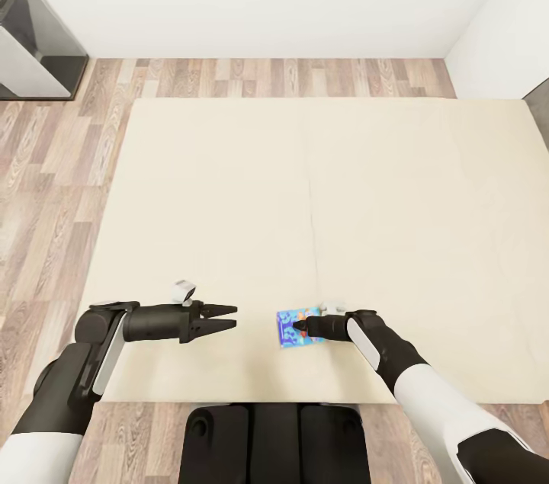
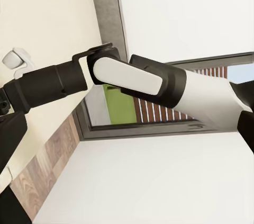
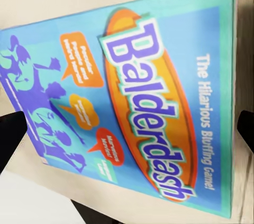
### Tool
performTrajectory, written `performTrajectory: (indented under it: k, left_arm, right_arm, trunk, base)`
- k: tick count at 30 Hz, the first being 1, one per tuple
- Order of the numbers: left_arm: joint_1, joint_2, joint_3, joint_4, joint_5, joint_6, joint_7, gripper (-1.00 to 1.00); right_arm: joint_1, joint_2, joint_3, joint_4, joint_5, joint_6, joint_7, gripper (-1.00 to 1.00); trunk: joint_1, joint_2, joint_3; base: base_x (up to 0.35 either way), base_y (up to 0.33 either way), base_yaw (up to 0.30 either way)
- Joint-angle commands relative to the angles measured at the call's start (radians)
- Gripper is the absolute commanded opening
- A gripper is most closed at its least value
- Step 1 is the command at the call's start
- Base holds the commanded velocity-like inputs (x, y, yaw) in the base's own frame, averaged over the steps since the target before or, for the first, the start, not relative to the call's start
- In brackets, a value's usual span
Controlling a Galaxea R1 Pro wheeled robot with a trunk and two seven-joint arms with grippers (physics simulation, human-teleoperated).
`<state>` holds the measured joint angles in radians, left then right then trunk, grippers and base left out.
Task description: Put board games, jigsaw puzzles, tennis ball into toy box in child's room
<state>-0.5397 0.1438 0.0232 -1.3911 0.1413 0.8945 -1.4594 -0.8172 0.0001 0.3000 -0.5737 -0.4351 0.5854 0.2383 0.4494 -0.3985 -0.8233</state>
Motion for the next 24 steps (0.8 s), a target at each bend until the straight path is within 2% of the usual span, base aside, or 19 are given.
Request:
performTrajectory:
  k: [1,24]
  left_arm:
    - [0.000,0.000,0.000,0.000,0.001,0.011,-0.003,1.00]
    - [0.000,0.000,0.001,0.000,0.001,0.011,-0.003,1.00]
  right_arm:
    - [0.000,0.000,0.001,-0.001,0.002,0.004,0.003,1.00]
    - [0.000,0.000,0.001,-0.001,0.002,0.004,0.004,1.00]
  trunk:
    - [0.001,-0.002,-0.001]
    - [0.001,-0.002,-0.001]
  base:
    - [0.000,0.120,0.000]
    - [0.000,0.120,0.000]
